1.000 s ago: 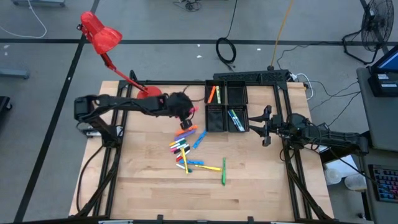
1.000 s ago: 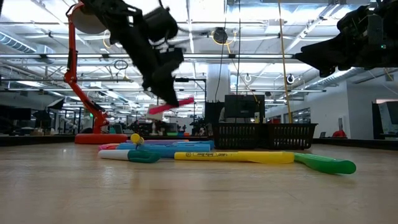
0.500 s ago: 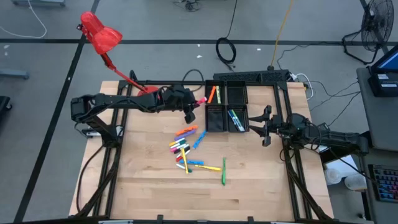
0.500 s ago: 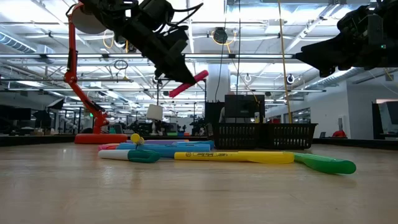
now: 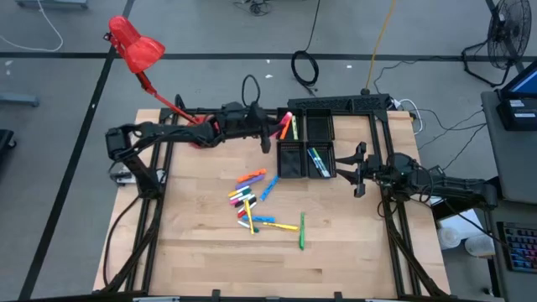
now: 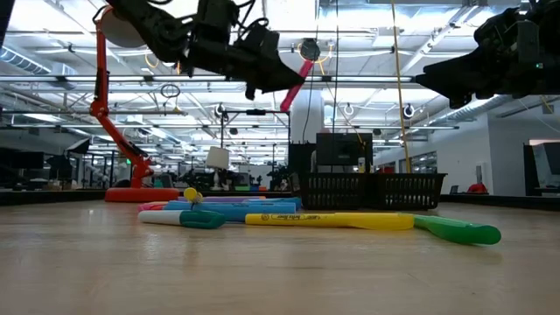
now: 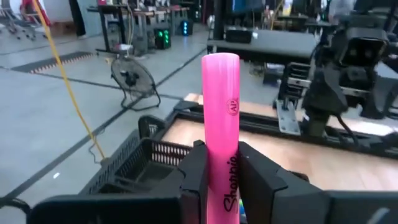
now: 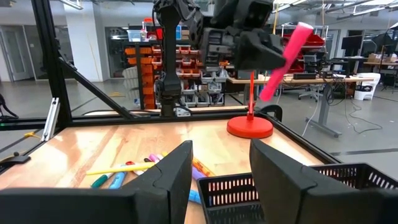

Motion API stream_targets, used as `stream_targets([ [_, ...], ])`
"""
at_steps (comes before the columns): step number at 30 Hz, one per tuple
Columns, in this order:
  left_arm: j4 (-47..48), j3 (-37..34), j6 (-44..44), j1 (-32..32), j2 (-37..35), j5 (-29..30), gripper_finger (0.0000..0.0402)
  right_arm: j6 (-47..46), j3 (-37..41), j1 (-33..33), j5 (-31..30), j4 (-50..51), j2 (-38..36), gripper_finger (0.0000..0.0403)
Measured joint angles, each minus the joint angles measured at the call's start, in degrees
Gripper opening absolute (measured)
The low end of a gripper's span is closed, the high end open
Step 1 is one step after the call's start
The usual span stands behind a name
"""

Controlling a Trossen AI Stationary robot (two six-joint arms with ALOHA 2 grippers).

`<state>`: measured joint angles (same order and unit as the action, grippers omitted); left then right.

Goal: Pick & Place Markers
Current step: Put the pink highlighter pen into the top left black bin

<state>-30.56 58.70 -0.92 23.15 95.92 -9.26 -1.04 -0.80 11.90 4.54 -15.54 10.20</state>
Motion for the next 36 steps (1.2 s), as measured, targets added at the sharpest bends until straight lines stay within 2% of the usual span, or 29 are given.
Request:
stream_targets([
  [4, -4.18, 1.76, -2.53, 1.76, 3.37, -0.53, 0.0063, 0.0, -0.02, 0.02, 0.0, -0.01, 0.0, 0.0146],
  [7, -3.9, 6.29, -5.18, 3.25, 6.02, -2.3, 0.0063, 0.0, -0.02, 0.01, 0.01, -0.01, 0.0, 0.0146],
  [12, 2.46, 15.46, -10.23, 4.53, 11.33, -2.85, 0.0063, 0.0, -0.02, 0.01, 0.0, -0.01, 0.0, 0.0146],
  [17, 6.53, 20.27, -13.65, 5.03, 17.71, -1.16, 0.0063, 0.0, -0.01, 0.0, 0.0, -0.01, 0.01, 0.0146],
  [23, 6.82, 20.96, -17.65, 5.62, 21.44, 0.36, 0.0063, 0.0, -0.02, 0.02, 0.0, -0.01, 0.02, 0.0146],
  [29, 8.08, 21.03, -21.94, 5.67, 22.03, 5.57, 0.0066, 0.02, -0.02, 0.02, 0.0, -0.01, 0.02, 0.0146],
  [36, 9.02, 21.03, -19.96, 4.62, 22.02, 9.33, 0.0071, 0.0, -0.02, 0.01, 0.01, -0.01, 0.02, 0.0146],
])
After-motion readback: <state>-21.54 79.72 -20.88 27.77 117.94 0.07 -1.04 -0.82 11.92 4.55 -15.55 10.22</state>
